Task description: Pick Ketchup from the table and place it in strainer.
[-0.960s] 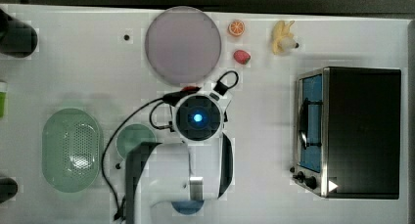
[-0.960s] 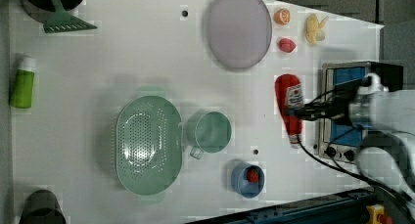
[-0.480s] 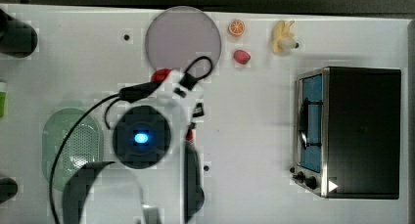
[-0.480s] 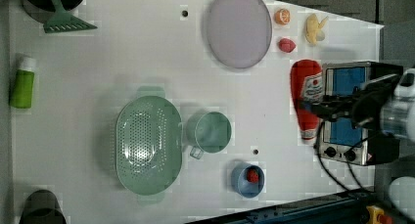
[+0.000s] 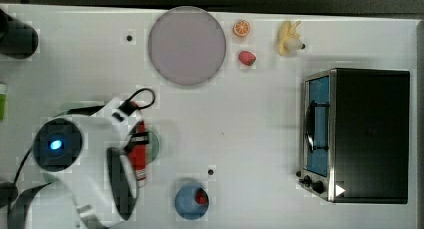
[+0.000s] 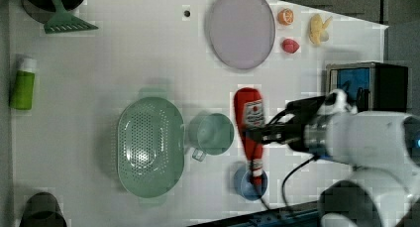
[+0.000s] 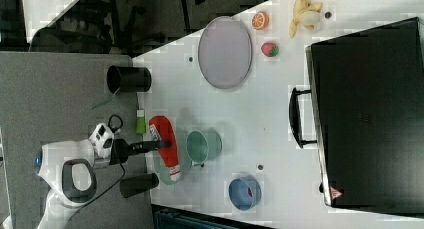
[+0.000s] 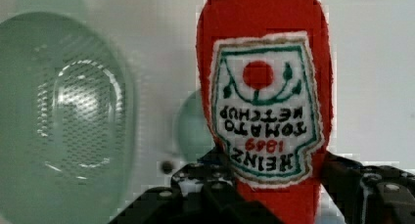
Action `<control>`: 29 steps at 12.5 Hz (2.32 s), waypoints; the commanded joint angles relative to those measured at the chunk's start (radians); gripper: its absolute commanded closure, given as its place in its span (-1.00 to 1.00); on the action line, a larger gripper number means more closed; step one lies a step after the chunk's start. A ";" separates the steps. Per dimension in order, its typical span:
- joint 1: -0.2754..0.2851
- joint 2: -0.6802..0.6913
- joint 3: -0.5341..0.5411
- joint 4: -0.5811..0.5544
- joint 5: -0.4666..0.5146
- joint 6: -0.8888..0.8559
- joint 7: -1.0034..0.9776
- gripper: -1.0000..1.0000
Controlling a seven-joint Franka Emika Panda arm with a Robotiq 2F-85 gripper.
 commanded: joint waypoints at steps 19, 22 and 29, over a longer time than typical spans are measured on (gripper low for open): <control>0.033 0.342 0.164 0.020 -0.004 0.560 0.521 -1.00; -0.064 0.216 0.146 0.021 -0.004 0.439 0.521 -1.00; -0.195 -0.087 -0.098 0.135 0.000 -0.048 0.520 -1.00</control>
